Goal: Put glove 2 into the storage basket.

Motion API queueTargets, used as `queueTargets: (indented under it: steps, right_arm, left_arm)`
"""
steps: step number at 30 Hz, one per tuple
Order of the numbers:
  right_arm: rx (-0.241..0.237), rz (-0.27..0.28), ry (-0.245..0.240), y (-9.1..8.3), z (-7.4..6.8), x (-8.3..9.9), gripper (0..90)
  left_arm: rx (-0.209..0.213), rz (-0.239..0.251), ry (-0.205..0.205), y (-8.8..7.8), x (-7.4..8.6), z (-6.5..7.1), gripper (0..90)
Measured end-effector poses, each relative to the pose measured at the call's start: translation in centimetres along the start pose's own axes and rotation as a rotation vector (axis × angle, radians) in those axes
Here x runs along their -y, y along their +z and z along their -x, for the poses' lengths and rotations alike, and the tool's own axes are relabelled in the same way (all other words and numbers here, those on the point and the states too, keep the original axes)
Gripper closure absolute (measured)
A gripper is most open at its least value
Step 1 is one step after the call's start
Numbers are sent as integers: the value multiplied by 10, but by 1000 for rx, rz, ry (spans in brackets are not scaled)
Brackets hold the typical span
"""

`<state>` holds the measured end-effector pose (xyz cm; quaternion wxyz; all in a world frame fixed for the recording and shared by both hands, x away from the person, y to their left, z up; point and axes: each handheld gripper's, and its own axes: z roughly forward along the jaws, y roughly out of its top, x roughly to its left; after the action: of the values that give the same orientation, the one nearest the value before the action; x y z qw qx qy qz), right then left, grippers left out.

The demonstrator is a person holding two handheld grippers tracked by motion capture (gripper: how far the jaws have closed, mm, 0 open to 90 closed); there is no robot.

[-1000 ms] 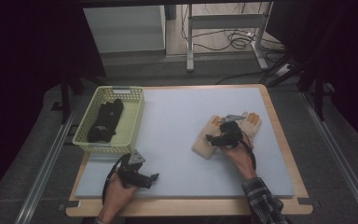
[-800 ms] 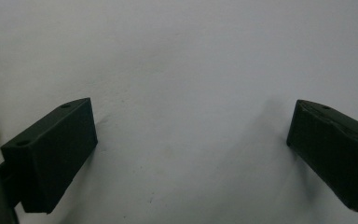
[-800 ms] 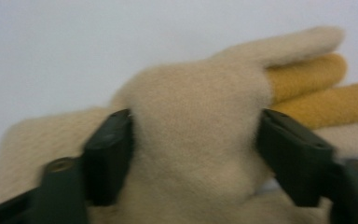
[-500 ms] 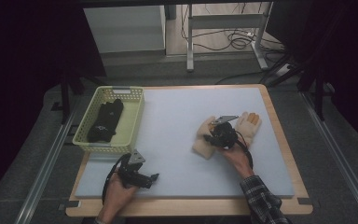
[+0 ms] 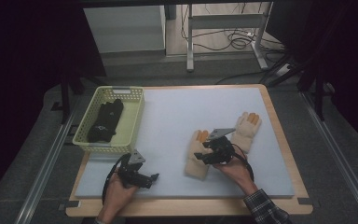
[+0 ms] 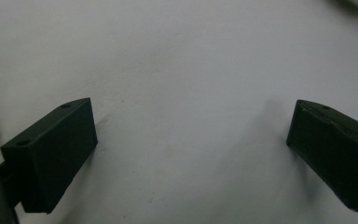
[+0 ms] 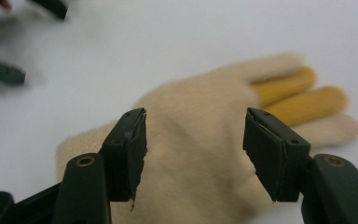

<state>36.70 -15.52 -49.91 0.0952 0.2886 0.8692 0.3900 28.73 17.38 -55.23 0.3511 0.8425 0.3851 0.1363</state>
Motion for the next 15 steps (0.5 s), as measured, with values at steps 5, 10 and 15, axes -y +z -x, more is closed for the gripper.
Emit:
queueTargets:
  steps: [5,10,15]
  right_arm:
    - [64,2,50,-14,19,7,450]
    - [112,11,95,-24,35,15,505]
    - [206,23,160,-43,64,24,564]
  left_arm:
    - [0,0,0,0,0,0,17]
    - [0,0,0,0,0,0,17]
    - [0,0,0,0,0,0,17]
